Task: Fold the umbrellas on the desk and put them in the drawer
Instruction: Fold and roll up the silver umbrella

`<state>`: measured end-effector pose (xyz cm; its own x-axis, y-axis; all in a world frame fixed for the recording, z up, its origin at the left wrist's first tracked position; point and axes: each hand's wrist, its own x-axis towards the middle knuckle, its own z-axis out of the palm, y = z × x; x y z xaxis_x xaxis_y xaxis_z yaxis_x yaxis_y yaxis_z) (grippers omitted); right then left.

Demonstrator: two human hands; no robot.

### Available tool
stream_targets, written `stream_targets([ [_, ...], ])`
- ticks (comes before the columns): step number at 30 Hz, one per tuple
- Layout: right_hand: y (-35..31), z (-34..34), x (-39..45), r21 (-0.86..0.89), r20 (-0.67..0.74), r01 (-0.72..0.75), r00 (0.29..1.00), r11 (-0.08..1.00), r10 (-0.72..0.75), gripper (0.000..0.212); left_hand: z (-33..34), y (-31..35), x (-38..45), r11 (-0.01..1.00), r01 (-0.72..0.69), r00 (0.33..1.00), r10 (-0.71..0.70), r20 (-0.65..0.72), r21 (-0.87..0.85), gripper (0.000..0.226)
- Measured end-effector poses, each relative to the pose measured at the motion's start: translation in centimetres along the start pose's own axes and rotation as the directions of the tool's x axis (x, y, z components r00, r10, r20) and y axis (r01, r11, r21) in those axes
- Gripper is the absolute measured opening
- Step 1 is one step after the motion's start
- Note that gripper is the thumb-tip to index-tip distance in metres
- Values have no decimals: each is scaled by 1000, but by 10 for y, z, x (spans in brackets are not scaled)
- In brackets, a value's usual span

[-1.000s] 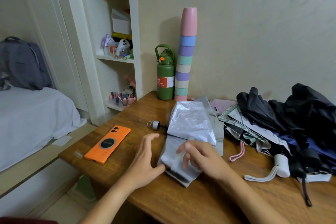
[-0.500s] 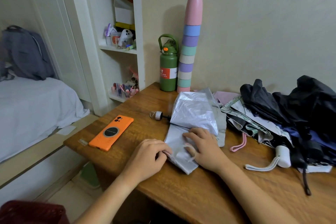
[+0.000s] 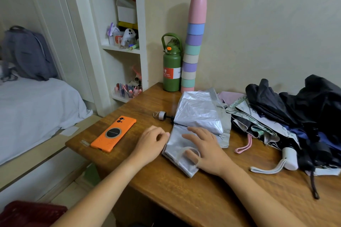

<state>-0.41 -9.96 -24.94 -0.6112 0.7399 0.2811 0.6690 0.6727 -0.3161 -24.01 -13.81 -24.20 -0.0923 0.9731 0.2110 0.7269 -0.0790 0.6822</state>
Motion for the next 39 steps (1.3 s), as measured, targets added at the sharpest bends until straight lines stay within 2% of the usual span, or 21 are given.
stream_targets([
  [3,-9,-6,-1,106,-75,131,990,986,-123,46,3,-6,-2,996,38,999,-37,-18,86,34],
  [6,-21,-3,-3,108,1,246,969,963,-248,39,5,-16,-6,988,-19,1000,20,-1,156,25],
  [9,-32,3,-5,119,70,328,939,937,-337,37,4,-17,-5,984,-38,999,41,-10,172,25],
  [11,-37,6,-6,126,77,361,925,924,-372,37,2,-14,-4,983,-112,993,116,-17,146,23],
  [13,-40,7,-7,149,65,376,919,915,-388,36,1,-7,-1,964,-255,966,256,-13,81,22],
  [15,-44,6,-6,235,52,367,920,900,-389,33,3,3,2,949,-316,946,313,84,19,32],
  [17,-43,3,-6,363,20,321,936,875,-351,29,9,5,6,937,-338,928,317,197,86,46],
  [19,-32,-2,-3,370,-86,271,963,889,-257,26,13,1,6,913,-332,918,255,305,237,51],
  [22,5,-9,2,171,-358,138,931,976,-69,23,15,-5,2,855,-337,896,163,413,394,57],
  [25,37,-15,6,-26,-538,-141,837,990,105,41,16,-5,2,802,-364,887,144,439,474,65],
  [27,48,-17,6,-40,-506,-303,828,952,243,55,16,-6,3,793,-367,885,136,446,486,71],
  [29,52,-15,6,15,-408,-366,847,930,340,63,16,-6,2,795,-363,885,130,448,486,75],
  [31,48,-15,7,48,-399,-314,864,948,306,64,16,-6,2,799,-356,886,123,447,485,79],
  [35,23,-25,7,134,-506,-93,850,987,149,51,17,-5,3,800,-345,895,123,429,491,90],
  [37,11,-28,6,273,-474,34,874,961,104,66,17,-4,3,802,-337,901,122,417,493,88],
  [39,-1,-30,2,415,-405,74,907,907,112,88,17,-5,3,831,-311,914,128,385,461,82],
])
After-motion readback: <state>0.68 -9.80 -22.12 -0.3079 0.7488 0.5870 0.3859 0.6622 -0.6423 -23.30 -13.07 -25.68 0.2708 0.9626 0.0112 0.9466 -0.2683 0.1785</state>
